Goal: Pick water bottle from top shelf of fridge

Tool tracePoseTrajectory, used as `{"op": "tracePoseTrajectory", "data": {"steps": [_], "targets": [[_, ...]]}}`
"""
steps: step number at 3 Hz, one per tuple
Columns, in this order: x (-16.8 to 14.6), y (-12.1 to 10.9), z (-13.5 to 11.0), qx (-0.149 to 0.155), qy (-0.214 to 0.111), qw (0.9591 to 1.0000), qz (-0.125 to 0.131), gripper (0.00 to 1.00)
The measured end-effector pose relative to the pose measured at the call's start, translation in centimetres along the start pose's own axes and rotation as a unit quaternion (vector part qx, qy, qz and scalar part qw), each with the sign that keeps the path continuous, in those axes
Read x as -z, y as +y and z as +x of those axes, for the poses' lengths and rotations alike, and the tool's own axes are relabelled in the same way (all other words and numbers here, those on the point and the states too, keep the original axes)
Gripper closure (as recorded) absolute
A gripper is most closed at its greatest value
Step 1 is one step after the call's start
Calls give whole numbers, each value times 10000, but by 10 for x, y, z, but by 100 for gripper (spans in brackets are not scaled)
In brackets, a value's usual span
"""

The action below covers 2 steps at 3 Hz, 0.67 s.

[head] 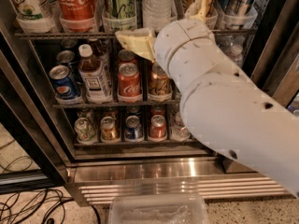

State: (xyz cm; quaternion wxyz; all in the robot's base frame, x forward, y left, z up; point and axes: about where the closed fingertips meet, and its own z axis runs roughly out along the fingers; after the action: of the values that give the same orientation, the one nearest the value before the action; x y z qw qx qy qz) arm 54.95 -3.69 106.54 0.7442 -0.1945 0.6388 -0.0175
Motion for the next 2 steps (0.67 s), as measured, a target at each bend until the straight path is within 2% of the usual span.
{"op": "tracePoseTrajectory", "data": {"steps": [1,2], "targets": [[-4,-3,-3,168,-143,9997,112,15],[-7,-3,-11,143,-258,9994,165,27]]}}
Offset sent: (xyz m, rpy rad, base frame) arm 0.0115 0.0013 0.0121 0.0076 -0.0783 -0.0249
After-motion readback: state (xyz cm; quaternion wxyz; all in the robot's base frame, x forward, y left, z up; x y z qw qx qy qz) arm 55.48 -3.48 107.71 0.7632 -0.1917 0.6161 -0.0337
